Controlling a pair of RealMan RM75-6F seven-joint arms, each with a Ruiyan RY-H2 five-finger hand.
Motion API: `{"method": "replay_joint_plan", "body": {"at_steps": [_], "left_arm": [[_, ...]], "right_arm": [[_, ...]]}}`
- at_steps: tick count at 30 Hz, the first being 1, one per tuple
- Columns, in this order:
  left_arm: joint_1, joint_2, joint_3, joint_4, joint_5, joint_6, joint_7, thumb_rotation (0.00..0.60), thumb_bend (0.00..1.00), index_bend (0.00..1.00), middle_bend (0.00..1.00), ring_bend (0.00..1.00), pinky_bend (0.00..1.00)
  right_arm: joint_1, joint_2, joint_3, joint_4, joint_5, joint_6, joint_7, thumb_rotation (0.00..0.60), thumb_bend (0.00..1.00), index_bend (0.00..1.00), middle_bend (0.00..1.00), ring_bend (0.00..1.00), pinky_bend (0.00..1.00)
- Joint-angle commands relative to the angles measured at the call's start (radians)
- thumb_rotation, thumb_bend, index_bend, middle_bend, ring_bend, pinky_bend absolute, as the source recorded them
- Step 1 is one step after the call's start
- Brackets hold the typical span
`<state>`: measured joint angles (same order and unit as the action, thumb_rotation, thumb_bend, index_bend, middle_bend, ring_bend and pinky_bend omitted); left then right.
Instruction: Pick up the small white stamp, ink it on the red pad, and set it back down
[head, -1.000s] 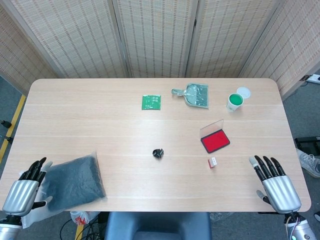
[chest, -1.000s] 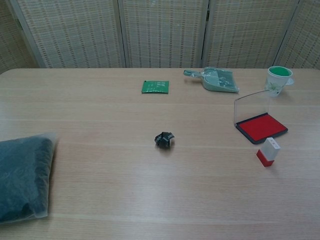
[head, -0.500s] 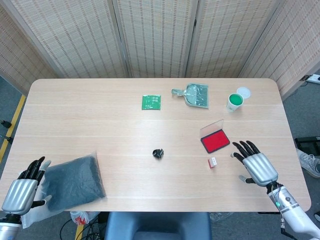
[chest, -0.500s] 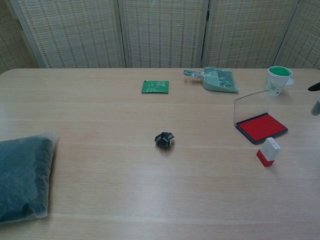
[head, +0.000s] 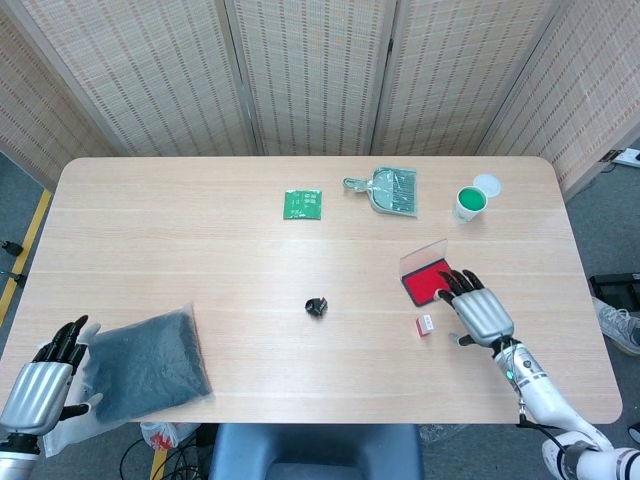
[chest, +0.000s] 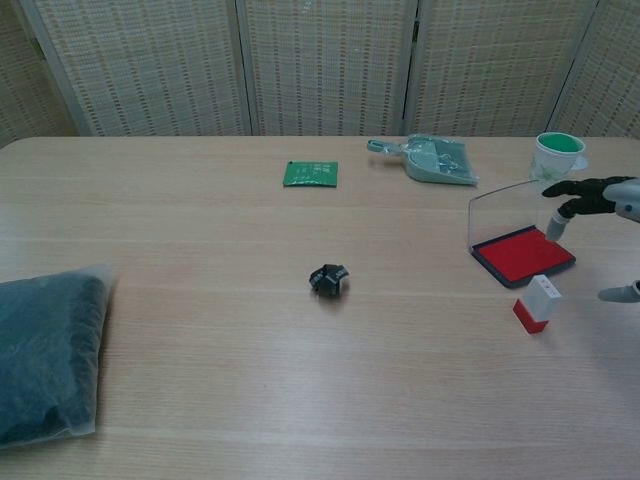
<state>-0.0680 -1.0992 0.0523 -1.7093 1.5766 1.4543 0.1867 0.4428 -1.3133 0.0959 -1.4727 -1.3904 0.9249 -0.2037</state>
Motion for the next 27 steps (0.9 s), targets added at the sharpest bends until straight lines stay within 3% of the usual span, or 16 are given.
{"method": "replay_joint_plan", "body": {"at_steps": [1,27], "left_arm": [[0.000,0.002,0.000,0.000,0.003,0.001,-0.006,0.600,0.07,0.05,0.00,0.03,0.27],[0.006,0.011,0.008,-0.003,0.042,0.022,-0.034,0.600,0.07,0.05,0.00,0.03,0.27]], "right_arm": [[0.013,-0.018,0.002,0.007,0.015,-0.008,-0.011,0.600,0.19,0.27,0.00,0.00,0.00],[0.072,-0.107,-0.021,0.058,0.095,-0.035,-0.081,0.600,0.21,0.32,0.02,0.00,0.00]]}}
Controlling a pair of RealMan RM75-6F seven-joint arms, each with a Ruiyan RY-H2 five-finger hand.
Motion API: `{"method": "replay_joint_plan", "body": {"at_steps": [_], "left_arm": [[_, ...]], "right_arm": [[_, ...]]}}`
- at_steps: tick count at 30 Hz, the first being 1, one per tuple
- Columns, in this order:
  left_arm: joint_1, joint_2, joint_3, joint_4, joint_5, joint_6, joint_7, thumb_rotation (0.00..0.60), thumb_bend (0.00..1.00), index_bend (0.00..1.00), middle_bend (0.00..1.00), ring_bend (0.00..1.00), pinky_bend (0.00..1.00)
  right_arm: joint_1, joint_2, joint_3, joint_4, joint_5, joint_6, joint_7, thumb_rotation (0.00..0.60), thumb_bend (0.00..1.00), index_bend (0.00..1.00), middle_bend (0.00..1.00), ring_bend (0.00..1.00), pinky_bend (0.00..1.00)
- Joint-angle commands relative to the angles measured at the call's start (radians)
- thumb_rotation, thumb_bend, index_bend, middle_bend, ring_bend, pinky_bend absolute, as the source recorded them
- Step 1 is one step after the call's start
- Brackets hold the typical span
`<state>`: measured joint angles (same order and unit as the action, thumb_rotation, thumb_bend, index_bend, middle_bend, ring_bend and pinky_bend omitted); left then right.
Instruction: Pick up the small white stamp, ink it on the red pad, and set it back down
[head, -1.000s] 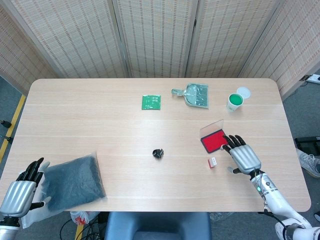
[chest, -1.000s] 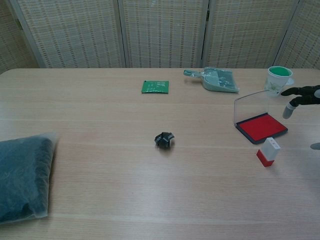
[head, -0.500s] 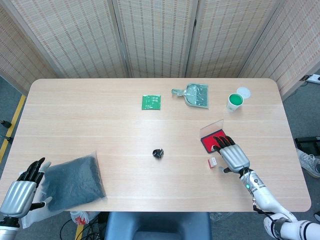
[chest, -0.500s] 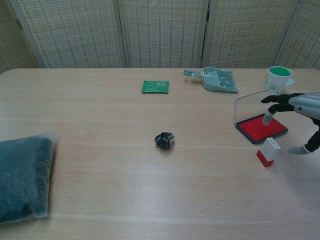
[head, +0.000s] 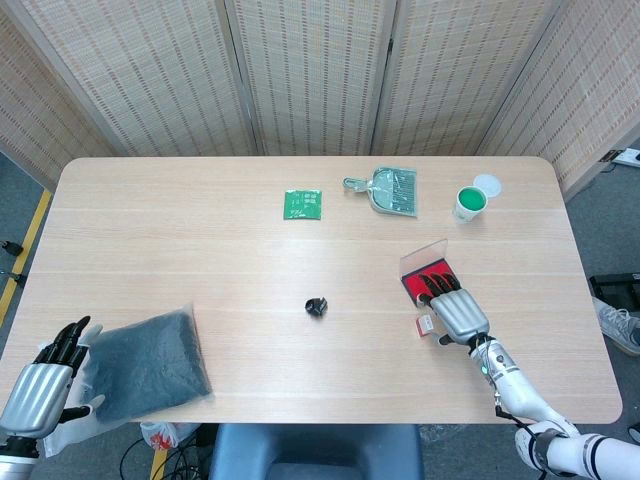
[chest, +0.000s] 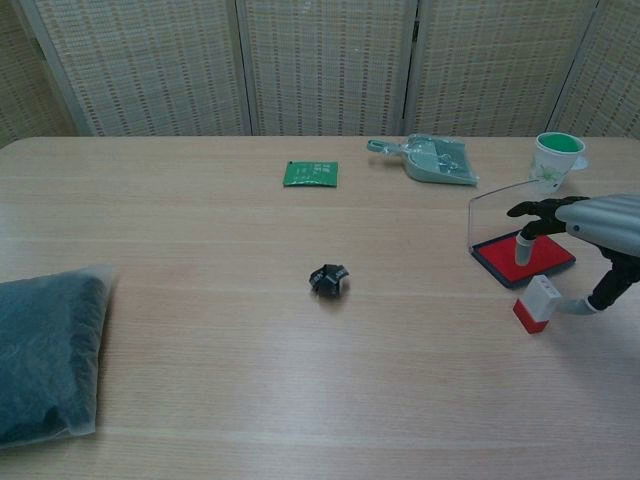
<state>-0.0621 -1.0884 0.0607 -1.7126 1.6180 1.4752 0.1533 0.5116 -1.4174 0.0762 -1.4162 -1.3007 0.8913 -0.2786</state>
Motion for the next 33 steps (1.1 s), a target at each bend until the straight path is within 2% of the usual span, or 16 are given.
{"method": "replay_joint_plan", "body": {"at_steps": [1,19,23,25,29,31,33], "left_arm": [[0.001,0.000,0.000,0.001,0.001,0.002,-0.001,0.600,0.07,0.05,0.00,0.03,0.27],[0.002,0.001,0.002,0.000,0.012,0.004,-0.002,0.600,0.07,0.05,0.00,0.03,0.27],[0.001,0.004,0.005,0.004,0.024,0.006,-0.010,0.600,0.07,0.05,0.00,0.03,0.27],[-0.001,0.005,0.006,0.011,0.038,0.010,-0.020,0.600,0.07,0.05,0.00,0.03,0.27],[-0.001,0.005,0.009,0.019,0.048,0.015,-0.031,0.600,0.07,0.05,0.00,0.03,0.27],[-0.001,0.005,0.009,0.020,0.049,0.017,-0.033,0.600,0.07,0.05,0.00,0.03,0.27],[0.000,0.005,0.009,0.020,0.048,0.017,-0.034,0.600,0.07,0.05,0.00,0.03,0.27]], "right_arm": [[0.005,-0.003,-0.002,0.000,0.008,-0.001,-0.007,0.600,0.21,0.32,0.02,0.00,0.00],[0.027,-0.040,-0.011,0.044,0.035,-0.004,-0.023,0.600,0.23,0.41,0.09,0.00,0.00],[0.032,-0.049,-0.011,0.052,0.038,-0.005,-0.020,0.600,0.23,0.46,0.12,0.01,0.00],[0.034,-0.049,-0.011,0.053,0.038,-0.003,-0.018,0.600,0.23,0.50,0.16,0.03,0.00],[0.038,-0.054,-0.006,0.062,0.037,0.006,-0.017,0.600,0.23,0.61,0.36,0.14,0.02],[0.041,-0.056,-0.004,0.067,0.034,0.013,-0.021,0.600,0.23,0.65,0.44,0.20,0.09],[0.043,-0.058,-0.002,0.071,0.028,0.023,-0.026,0.600,0.24,0.68,0.52,0.29,0.24]]}}
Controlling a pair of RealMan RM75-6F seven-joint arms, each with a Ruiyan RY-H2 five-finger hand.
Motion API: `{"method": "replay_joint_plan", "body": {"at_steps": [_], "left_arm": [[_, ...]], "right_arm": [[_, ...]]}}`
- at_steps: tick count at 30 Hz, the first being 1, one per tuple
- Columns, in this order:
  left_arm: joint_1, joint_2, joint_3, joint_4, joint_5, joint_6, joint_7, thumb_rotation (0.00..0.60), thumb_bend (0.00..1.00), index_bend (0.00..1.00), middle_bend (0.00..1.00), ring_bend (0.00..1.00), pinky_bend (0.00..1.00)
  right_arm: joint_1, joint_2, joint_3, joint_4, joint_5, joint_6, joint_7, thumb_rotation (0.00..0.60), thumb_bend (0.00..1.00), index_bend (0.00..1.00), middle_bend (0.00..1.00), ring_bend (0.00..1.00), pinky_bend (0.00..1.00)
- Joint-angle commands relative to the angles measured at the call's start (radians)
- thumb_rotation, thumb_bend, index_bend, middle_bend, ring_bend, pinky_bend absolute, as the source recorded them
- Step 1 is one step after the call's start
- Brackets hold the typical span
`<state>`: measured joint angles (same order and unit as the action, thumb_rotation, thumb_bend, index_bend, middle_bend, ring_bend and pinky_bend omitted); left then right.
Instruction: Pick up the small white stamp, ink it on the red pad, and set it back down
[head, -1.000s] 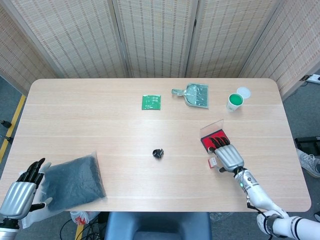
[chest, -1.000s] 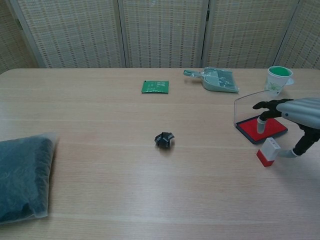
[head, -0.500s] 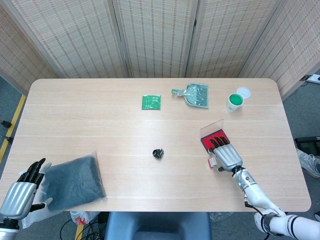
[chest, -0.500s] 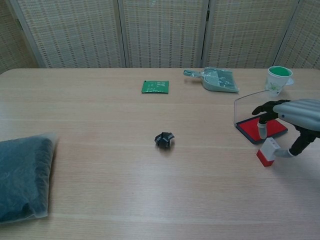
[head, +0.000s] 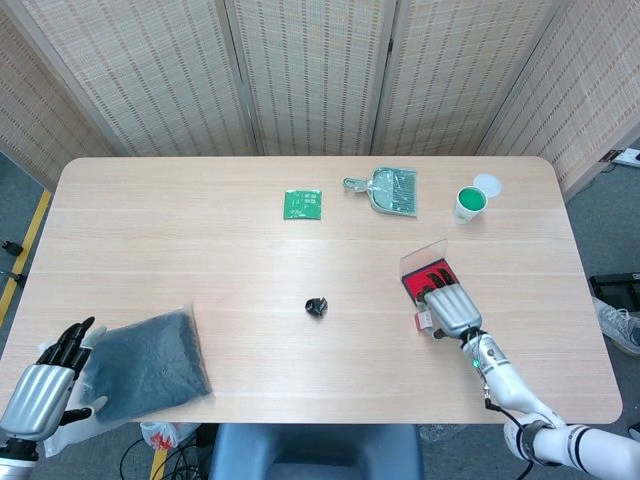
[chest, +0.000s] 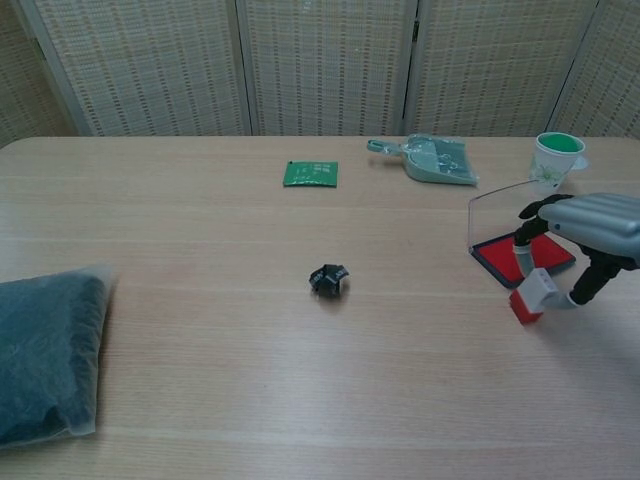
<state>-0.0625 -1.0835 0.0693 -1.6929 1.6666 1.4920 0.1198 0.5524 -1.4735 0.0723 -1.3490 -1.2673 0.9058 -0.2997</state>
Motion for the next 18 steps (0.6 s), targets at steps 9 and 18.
{"method": "replay_joint_plan", "body": {"at_steps": [9,18], "left_arm": [[0.002,0.000,-0.006,-0.009,-0.029,-0.010,0.005,0.600,0.07,0.05,0.00,0.03,0.27],[-0.004,-0.005,-0.012,-0.016,-0.050,-0.031,0.031,0.600,0.07,0.05,0.00,0.03,0.27]], "right_arm": [[0.031,0.051,0.035,-0.065,0.009,0.003,-0.010,0.600,0.28,0.80,0.91,0.79,0.79],[0.135,0.141,0.119,-0.124,0.273,-0.173,-0.035,0.600,0.38,0.90,1.00,0.89,0.85]]}}
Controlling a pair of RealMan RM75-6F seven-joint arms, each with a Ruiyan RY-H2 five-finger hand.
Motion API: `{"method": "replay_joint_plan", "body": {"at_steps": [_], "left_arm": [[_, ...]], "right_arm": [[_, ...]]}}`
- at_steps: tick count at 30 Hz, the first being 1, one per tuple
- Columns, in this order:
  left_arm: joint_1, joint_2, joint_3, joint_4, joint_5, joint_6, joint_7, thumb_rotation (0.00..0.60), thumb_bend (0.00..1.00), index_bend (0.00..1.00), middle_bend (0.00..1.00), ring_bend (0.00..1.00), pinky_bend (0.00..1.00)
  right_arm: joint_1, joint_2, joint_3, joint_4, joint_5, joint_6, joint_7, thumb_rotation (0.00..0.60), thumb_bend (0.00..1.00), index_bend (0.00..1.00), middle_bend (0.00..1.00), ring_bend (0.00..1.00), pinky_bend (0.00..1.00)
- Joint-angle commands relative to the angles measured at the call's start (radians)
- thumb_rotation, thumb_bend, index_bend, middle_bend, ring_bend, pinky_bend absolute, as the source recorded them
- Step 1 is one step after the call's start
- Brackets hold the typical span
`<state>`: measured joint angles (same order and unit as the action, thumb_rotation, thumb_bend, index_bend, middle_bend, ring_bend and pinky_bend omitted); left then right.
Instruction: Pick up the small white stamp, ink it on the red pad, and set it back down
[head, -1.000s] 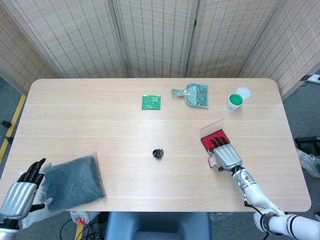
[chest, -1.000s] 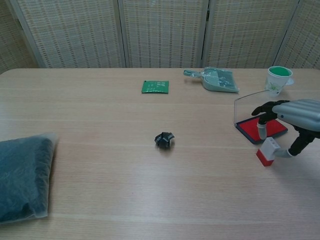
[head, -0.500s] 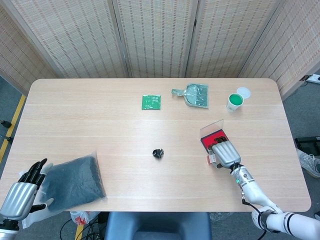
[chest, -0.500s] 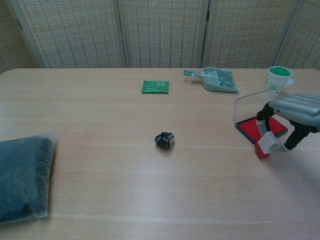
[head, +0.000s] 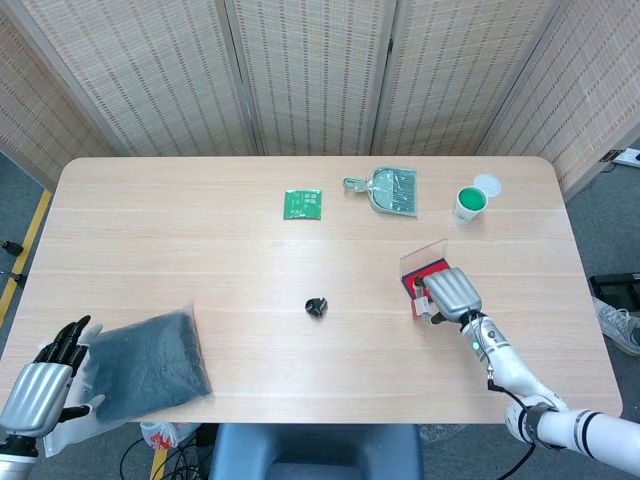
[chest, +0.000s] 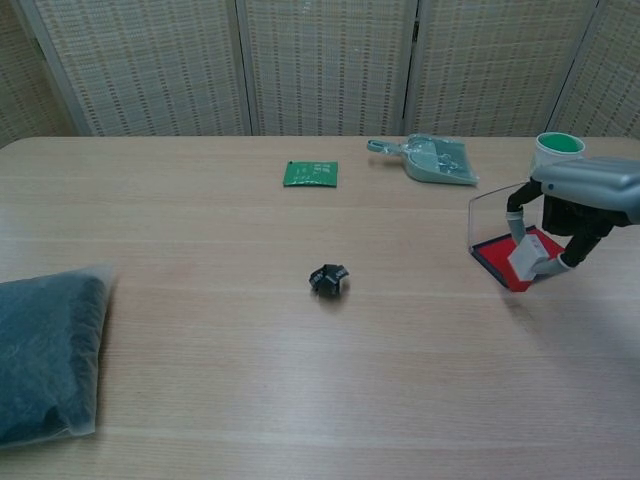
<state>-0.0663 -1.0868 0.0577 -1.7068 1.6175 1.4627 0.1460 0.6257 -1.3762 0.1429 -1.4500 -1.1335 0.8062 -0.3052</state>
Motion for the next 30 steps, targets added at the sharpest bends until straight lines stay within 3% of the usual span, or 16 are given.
{"method": "replay_joint_plan", "body": {"at_steps": [1,6,13,30], "left_arm": [[0.000,-0.002,0.000,-0.002,0.000,-0.001,0.006,0.600,0.07,0.05,0.00,0.03,0.27],[-0.001,0.002,0.002,-0.004,0.002,-0.001,0.000,0.600,0.07,0.05,0.00,0.03,0.27],[-0.004,0.006,0.004,-0.002,0.006,-0.007,-0.009,0.600,0.07,0.05,0.00,0.03,0.27],[-0.016,0.002,0.002,0.001,-0.010,-0.035,0.003,0.600,0.07,0.05,0.00,0.03,0.27]], "right_arm": [[0.071,0.046,0.051,-0.021,0.167,-0.073,-0.044,0.600,0.38,0.90,1.00,0.90,0.85],[0.113,0.052,0.052,-0.014,0.301,-0.057,-0.118,0.600,0.38,0.91,1.00,0.91,0.85],[0.142,0.042,0.022,0.017,0.393,-0.040,-0.166,0.600,0.38,0.91,1.00,0.91,0.85],[0.172,-0.045,-0.016,0.201,0.428,-0.101,-0.119,0.600,0.38,0.91,1.00,0.91,0.85]]}}
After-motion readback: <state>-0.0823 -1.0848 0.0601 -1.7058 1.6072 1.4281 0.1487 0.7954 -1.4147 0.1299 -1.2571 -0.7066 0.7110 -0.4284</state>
